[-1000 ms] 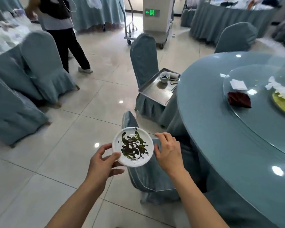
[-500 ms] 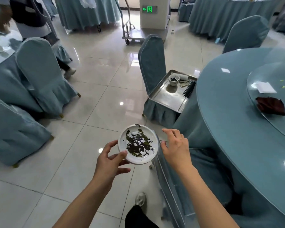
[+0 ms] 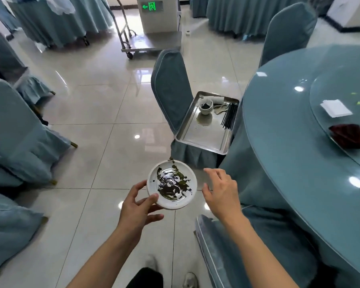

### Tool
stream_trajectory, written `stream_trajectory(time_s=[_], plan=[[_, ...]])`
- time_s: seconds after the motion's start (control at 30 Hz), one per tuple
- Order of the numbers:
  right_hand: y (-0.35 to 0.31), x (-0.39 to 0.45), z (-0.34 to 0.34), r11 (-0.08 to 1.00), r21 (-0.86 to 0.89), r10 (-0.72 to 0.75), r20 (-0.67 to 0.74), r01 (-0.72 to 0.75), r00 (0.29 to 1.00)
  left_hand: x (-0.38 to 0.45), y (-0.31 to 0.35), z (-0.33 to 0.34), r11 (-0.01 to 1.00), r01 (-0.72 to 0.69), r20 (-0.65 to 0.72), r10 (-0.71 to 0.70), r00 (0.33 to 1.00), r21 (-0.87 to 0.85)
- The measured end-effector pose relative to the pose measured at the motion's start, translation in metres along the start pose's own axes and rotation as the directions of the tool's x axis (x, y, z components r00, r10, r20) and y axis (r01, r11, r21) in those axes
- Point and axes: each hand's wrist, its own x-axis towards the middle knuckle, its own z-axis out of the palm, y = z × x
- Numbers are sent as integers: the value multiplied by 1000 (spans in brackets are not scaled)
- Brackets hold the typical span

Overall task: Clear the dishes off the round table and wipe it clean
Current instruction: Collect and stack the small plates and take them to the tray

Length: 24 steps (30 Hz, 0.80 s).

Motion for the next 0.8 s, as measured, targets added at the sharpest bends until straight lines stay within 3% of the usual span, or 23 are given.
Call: stream_trajectory(time_s=[0.5,0.8], plan=[[-21,173,32,944,-58,316,-125,-325,940,255,103,41,983,35,327,-93,940,179],[17,249,52,884,-76,452,-110,-461,885,374,114,107,959,103,337,-192,922,265]])
